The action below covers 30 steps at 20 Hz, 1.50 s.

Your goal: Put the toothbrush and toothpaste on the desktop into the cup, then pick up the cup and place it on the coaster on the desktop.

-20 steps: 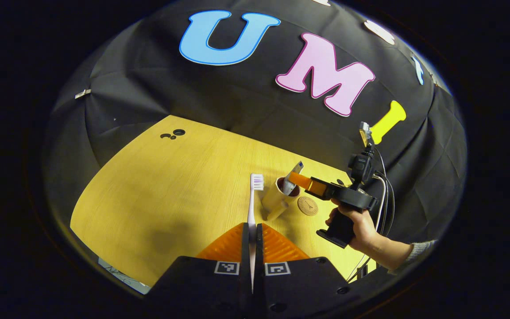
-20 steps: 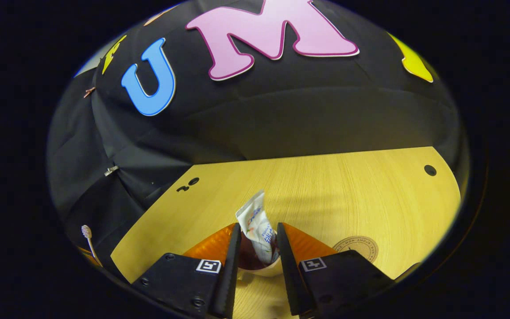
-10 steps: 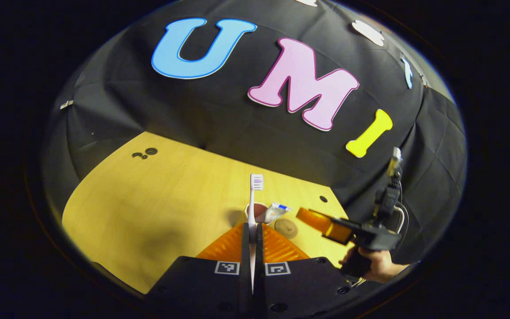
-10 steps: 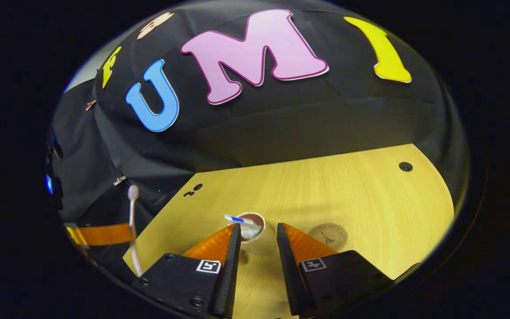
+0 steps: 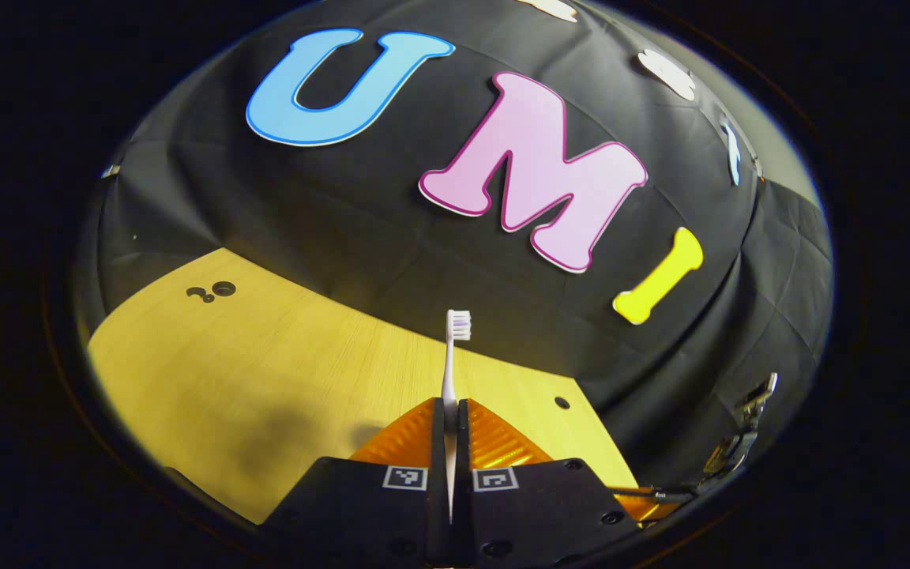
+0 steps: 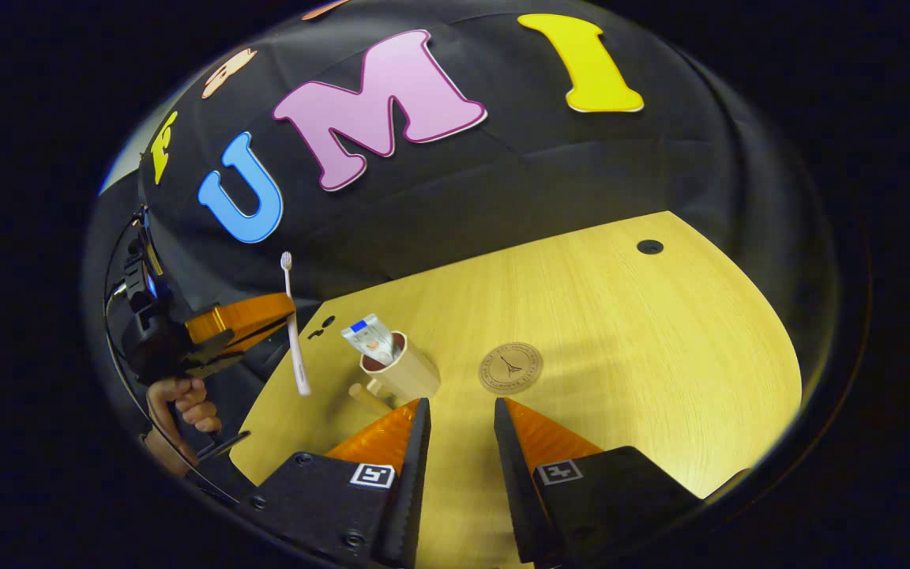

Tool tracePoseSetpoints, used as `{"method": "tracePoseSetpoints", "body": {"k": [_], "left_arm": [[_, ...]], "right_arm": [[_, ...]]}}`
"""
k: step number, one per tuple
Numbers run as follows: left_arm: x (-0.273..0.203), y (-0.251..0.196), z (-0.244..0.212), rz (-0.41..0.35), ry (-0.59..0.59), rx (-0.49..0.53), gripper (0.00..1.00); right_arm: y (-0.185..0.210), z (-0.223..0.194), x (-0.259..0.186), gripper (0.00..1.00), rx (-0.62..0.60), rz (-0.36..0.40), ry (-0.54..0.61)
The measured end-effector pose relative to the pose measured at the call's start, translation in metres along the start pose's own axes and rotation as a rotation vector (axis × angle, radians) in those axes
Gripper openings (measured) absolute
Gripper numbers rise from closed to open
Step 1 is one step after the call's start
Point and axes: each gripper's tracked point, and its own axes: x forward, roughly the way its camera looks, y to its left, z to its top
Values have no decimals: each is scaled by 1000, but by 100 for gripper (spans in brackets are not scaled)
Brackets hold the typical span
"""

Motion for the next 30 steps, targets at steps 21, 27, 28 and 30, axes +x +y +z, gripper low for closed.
{"method": "tracePoseSetpoints", "body": {"k": [21, 27, 28, 30], "left_arm": [[89, 44, -42, 130, -90, 26, 11], [73, 39, -50, 126, -60, 58, 24], [68, 39, -51, 129, -47, 63, 14], [55, 39, -54, 129, -14, 67, 26]], "right_arm": [[-58, -40, -27, 40, -3, -52, 87], [-51, -44, -33, 40, -19, -37, 91], [-49, -43, -35, 40, -14, -32, 90], [-44, -43, -37, 50, -16, -19, 90]]}}
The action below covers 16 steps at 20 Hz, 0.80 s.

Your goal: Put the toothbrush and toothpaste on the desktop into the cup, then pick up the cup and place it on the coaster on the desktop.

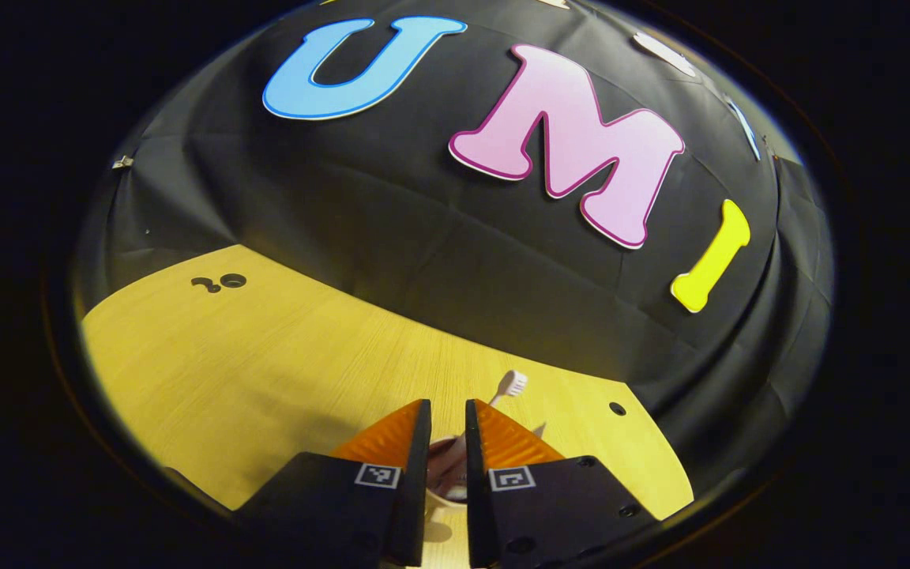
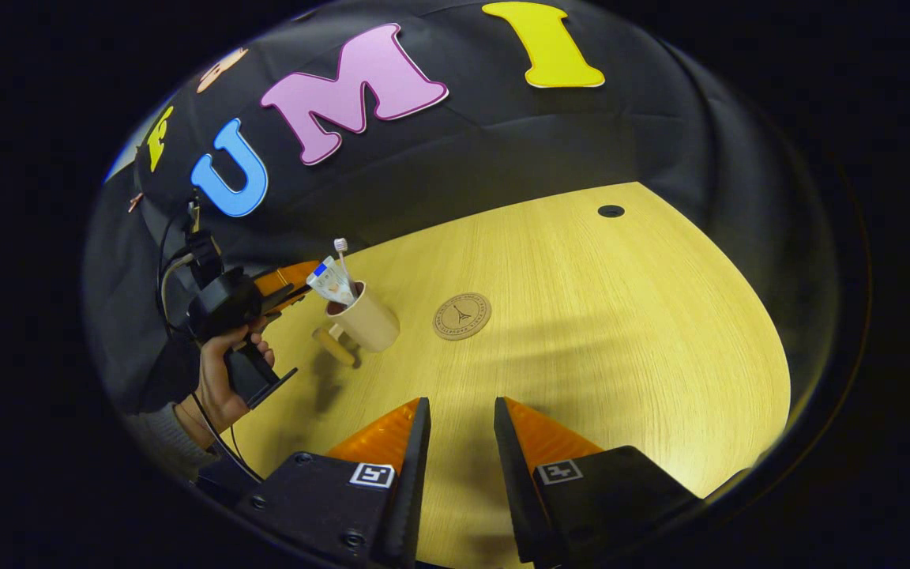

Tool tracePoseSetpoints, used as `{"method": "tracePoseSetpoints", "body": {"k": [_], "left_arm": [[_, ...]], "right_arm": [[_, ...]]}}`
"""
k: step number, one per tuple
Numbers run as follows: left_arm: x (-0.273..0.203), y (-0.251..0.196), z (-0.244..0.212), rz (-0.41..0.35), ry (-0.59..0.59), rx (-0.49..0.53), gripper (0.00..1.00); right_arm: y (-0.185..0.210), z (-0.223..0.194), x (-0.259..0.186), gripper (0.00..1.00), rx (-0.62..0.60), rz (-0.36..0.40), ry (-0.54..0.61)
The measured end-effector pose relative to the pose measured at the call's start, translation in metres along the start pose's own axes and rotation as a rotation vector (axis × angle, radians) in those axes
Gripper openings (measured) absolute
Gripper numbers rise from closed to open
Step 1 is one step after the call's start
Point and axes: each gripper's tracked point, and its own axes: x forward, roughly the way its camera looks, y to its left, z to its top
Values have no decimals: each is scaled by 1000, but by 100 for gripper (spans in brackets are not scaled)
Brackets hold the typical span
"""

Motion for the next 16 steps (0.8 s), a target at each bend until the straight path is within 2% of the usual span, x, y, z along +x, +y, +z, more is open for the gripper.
{"method": "tracePoseSetpoints", "body": {"k": [1, 2, 3, 4, 5, 6, 7, 9, 10, 11, 12, 13, 14, 15, 16], "left_arm": [[-8, -1, -3, -6, 23, 1, 27], [-17, -1, -5, -8, 46, 9, 27], [-24, 1, -8, -7, 72, 23, 36], [-33, 2, -10, -7, 101, 41, 17], [-41, 4, -15, 2, 130, 63, 31], [-49, 7, -16, 12, 158, 83, 34], [-55, 10, -20, 23, 187, 99, 48], [-65, 10, -29, 30, 250, 117, 52], [-69, 9, -34, 26, 283, 125, 53], [-71, 8, -41, 19, 322, 136, 55], [-72, 7, -47, 7, 360, 148, 55], [-72, 8, -56, 2, 408, 157, 46], [-71, 10, -64, -1, 454, 168, 55], [-70, 11, -71, -2, 494, 181, 55], [-67, 12, -74, -3, 519, 186, 55]], "right_arm": [[1, -1, -1, 40, -19, 3, 1], [2, -2, -3, 40, -38, 6, 4], [4, -3, -6, 40, -47, 10, 6], [6, -3, -8, 40, -45, 19, 9], [8, -3, -9, 50, -41, 27, 10], [7, -4, -9, 50, -42, 30, 10], [6, -4, -11, 50, -47, 31, 9], [3, -4, -13, 50, -55, 31, 10], [2, -5, -14, 40, -56, 31, 13], [0, -5, -16, 50, -56, 32, 16], [-3, -5, -17, 40, -57, 25, 16], [-8, -3, -18, 40, -59, 13, 9], [-12, 0, -20, 50, -65, 5, 3], [-16, 1, -21, 40, -72, -4, 1], [-19, 3, -20, 50, -75, -10, -2]]}}
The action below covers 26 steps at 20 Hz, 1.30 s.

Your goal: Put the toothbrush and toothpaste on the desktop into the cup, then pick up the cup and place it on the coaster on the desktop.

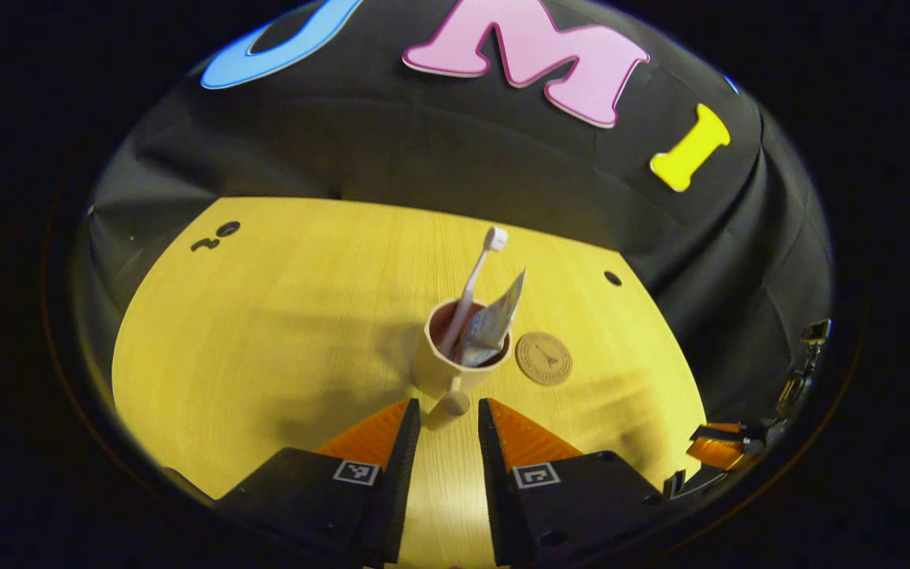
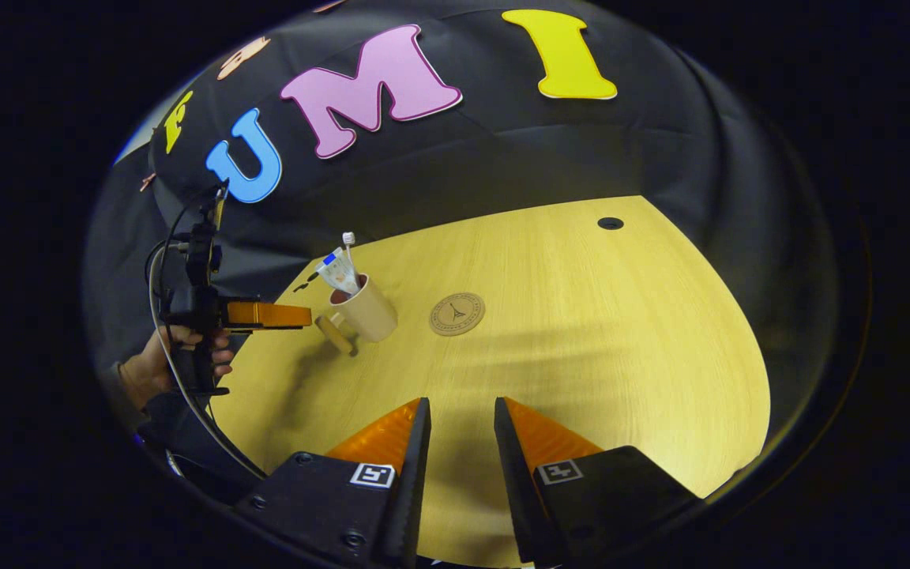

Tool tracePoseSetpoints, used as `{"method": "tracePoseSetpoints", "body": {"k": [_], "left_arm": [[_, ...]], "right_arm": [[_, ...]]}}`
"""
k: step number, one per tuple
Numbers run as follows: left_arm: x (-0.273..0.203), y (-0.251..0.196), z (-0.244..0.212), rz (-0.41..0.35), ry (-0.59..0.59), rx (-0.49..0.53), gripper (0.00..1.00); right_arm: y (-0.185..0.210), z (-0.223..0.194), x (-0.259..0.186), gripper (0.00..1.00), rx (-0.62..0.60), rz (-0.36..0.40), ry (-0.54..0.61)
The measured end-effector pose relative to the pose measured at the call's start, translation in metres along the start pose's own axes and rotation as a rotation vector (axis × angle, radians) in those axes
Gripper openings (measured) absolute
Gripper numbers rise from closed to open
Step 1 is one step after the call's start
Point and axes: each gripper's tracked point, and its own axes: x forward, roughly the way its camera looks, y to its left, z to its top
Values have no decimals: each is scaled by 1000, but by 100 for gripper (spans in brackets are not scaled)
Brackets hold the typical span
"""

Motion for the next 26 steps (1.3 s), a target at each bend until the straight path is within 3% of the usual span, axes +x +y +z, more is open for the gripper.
{"method": "tracePoseSetpoints", "body": {"k": [1, 3, 4, 5, 6, 8, 9, 10, 11, 12, 13, 14, 15, 16, 18, 19, 20, 21, 22, 23, 24, 25, 26], "left_arm": [[4, -1, -6, -5, 36, 3, 51], [14, -2, -12, -8, 97, 14, 47], [19, -3, -15, -11, 123, 18, 47], [24, -3, -17, -13, 144, 18, 47], [30, -3, -19, -12, 165, 18, 39], [41, 0, -22, 7, 202, 21, 55], [46, 1, -23, 14, 213, 26, 47], [50, 2, -22, 23, 223, 32, 47], [55, 3, -21, 32, 231, 39, 47], [59, 3, -20, 36, 238, 45, 47], [63, 4, -19, 45, 248, 54, 47], [67, 6, -18, 53, 257, 65, 55], [71, 6, -16, 62, 268, 76, 47], [75, 6, -17, 64, 286, 84, 47], [81, 6, -24, 72, 331, 104, 47], [84, 7, -28, 80, 350, 112, 54], [87, 7, -29, 87, 360, 116, 52], [89, 8, -30, 95, 363, 116, 46], [90, 7, -30, 102, 365, 117, 43], [92, 7, -30, 107, 363, 122, 37], [93, 7, -29, 112, 358, 127, 41], [93, 8, -29, 118, 356, 132, 36], [94, 9, -27, 124, 350, 136, 30]], "right_arm": [[-3, 1, 0, 40, 0, -2, -1], [-8, 3, 2, 40, 8, -8, -2], [-10, 4, 3, 50, 13, -11, -3], [-12, 4, 4, 50, 18, -13, -5], [-13, 4, 5, 50, 21, -14, -7], [-15, 2, 8, 50, 23, -15, -5], [-16, 1, 9, 50, 25, -17, -4], [-18, -1, 10, 50, 29, -19, -3], [-20, -2, 10, 50, 36, -21, -5], [-22, -4, 12, 40, 42, -26, -7], [-24, -6, 12, 40, 50, -29, -9], [-26, -8, 11, 40, 60, -31, -10], [-26, -9, 9, 40, 69, -30, -13], [-25, -10, 7, 40, 74, -26, -17], [-25, -11, 3, 40, 68, -28, -25], [-25, -13, 2, 40, 69, -29, -25], [-26, -14, 0, 40, 77, -29, -25], [-26, -15, -2, 50, 86, -30, -24], [-26, -18, -2, 50, 94, -31, -22], [-28, -21, -4, 50, 98, -33, -22], [-29, -24, -6, 40, 99, -35, -21], [-30, -26, -7, 50, 101, -39, -17], [-30, -28, -8, 40, 103, -40, -16]]}}
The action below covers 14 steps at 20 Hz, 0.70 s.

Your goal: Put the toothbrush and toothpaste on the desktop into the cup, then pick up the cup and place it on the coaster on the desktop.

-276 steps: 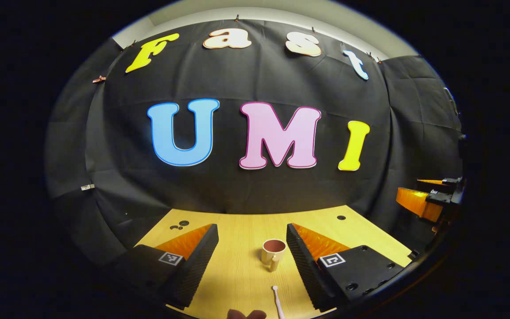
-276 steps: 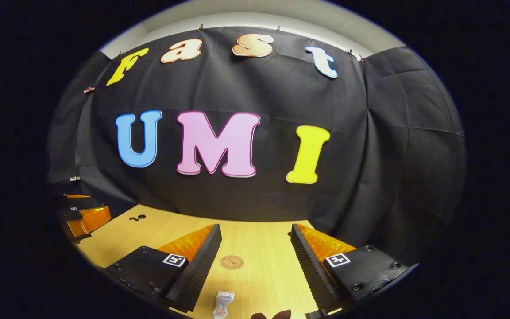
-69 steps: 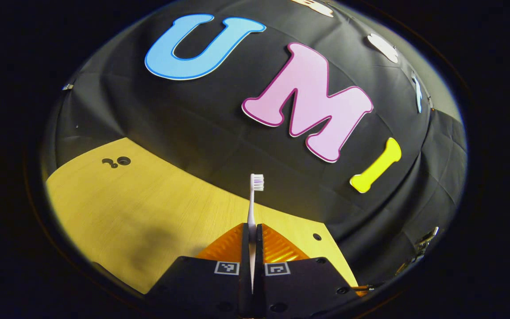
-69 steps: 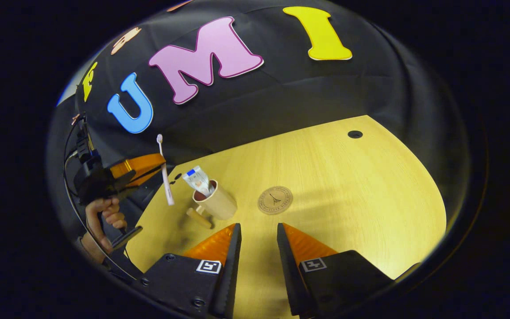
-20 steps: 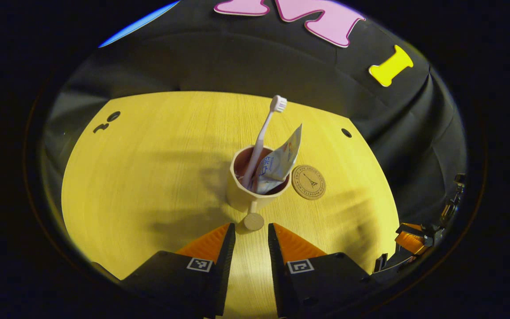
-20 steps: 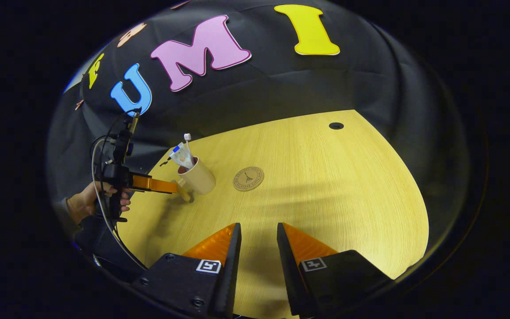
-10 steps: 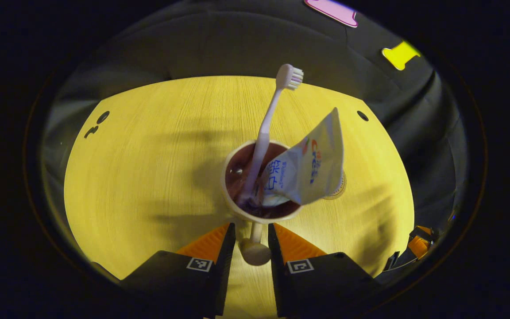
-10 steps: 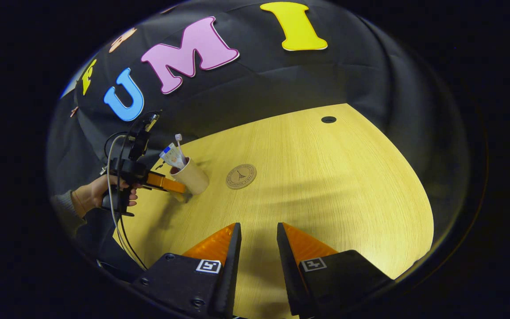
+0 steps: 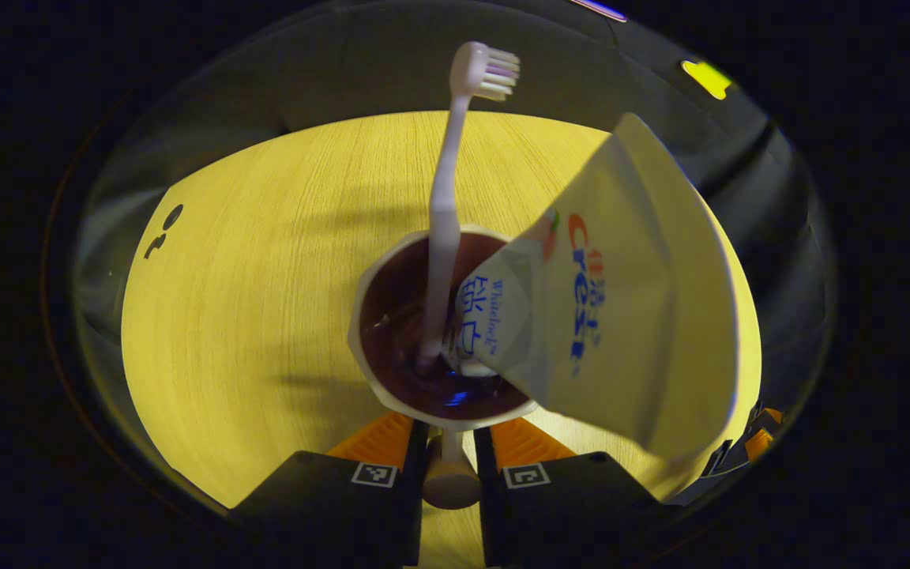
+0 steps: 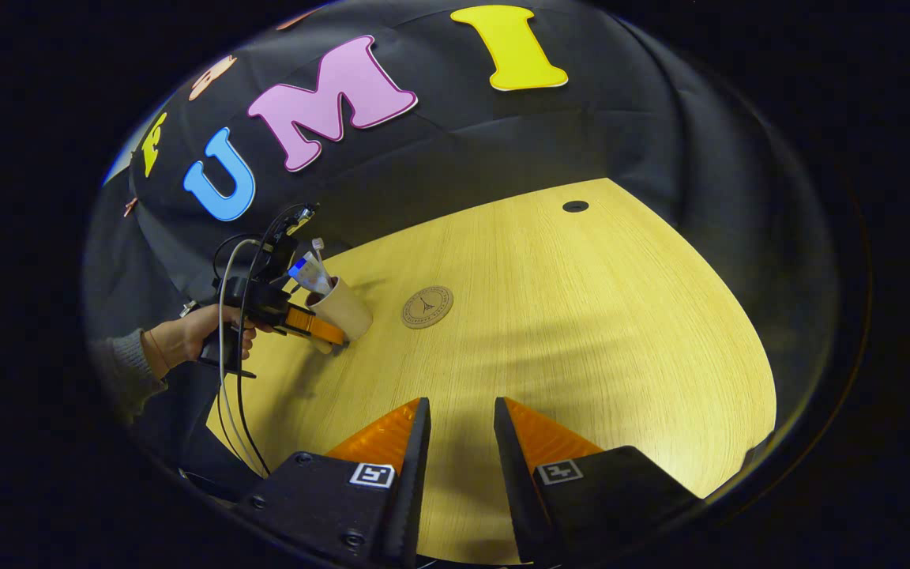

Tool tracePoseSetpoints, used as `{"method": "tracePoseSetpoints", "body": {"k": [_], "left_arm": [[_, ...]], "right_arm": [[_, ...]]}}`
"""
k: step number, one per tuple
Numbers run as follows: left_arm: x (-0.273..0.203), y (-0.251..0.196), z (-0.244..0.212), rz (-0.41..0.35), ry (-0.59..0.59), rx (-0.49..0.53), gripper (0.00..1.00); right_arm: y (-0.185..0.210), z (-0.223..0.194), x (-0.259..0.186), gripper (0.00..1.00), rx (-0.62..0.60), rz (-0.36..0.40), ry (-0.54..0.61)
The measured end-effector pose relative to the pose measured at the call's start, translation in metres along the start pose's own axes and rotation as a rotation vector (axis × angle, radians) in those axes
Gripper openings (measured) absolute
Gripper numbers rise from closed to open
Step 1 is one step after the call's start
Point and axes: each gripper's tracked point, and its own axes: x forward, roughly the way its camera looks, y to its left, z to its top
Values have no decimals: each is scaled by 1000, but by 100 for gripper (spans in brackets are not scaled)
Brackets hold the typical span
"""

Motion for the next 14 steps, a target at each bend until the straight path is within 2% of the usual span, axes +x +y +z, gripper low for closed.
{"method": "tracePoseSetpoints", "body": {"k": [1, 2, 3, 4, 5, 6, 7, 8, 9, 11, 12, 13, 14], "left_arm": [[0, 1, 1, 3, -4, -2, 33], [-1, 1, 1, 5, -7, -7, 33], [0, 1, 0, 5, -10, -11, 32], [-1, 1, -1, 3, -10, -14, 36], [-3, 0, -2, 3, -10, -17, 32], [-5, 0, -1, 4, -16, -17, 36], [-7, 0, 0, 3, -25, -12, 36], [-11, -2, 2, 1, -35, -9, 36], [-14, -4, 3, -2, -41, -5, 31], [-18, -10, 4, -6, -42, 9, 32], [-18, -14, 4, -8, -39, 17, 31], [-18, -20, 4, -13, -36, 25, 32], [-18, -26, 4, -16, -35, 35, 36]], "right_arm": [[0, 0, -1, 50, 3, -1, -1], [0, -1, -1, 40, 5, -2, -3], [-1, -1, -1, 50, 5, -6, -5], [-1, -1, -1, 40, 7, -5, -6], [0, 0, -2, 40, 10, -3, -9], [0, 0, -1, 50, 11, -3, -10], [1, 0, -2, 40, 12, -2, -11], [1, 0, -2, 40, 13, -2, -12], [1, -1, -4, 40, 14, -1, -13], [-1, -4, -8, 40, 16, -2, -14], [-2, -4, -9, 50, 17, -3, -16], [-4, -3, -11, 50, 19, -6, -19], [-5, -2, -11, 50, 22, -9, -22]]}}
